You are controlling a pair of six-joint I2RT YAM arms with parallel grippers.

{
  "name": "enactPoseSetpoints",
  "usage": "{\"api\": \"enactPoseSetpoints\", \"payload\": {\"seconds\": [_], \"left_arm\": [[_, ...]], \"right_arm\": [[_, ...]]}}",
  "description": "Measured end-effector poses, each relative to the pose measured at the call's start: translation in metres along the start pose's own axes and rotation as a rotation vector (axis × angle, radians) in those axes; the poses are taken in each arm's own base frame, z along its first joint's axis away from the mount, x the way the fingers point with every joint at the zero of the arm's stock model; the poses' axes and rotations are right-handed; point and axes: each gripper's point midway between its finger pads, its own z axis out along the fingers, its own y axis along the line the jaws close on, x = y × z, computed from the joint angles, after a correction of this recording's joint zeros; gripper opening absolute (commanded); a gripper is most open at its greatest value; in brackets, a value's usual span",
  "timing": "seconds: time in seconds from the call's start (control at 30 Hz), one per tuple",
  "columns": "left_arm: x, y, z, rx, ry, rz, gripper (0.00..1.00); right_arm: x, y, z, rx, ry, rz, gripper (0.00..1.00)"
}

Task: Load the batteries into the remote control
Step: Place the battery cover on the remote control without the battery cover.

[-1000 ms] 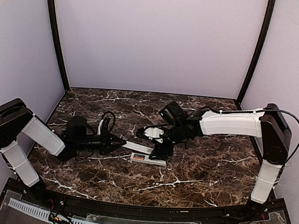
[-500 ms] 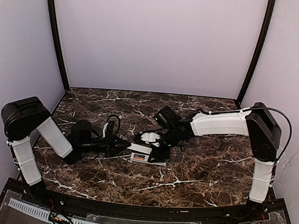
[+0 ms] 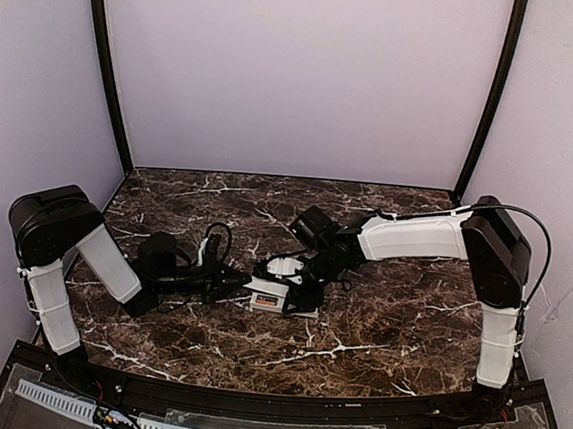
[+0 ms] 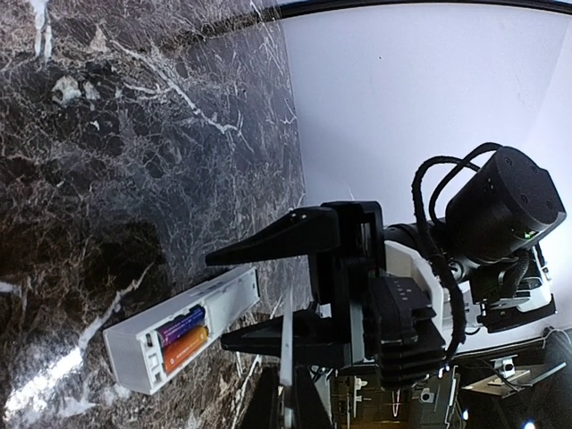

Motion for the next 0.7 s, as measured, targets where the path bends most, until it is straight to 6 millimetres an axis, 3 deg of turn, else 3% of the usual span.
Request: {"api": "enactPoseSetpoints", "payload": {"seconds": [0.33,0.7], "left_arm": [[0.001,0.013,0.004,-0.025,0.013,-0.017,0.00],[0.002,0.021,0.005,-0.045,0.011,-0.029,0.05]], "right_arm": [[0.010,0.003,0.010,-0.023,0.040,0.014,0.50],[0.011,0.002,0.010,-0.025,0.050,0.014,0.31]]}}
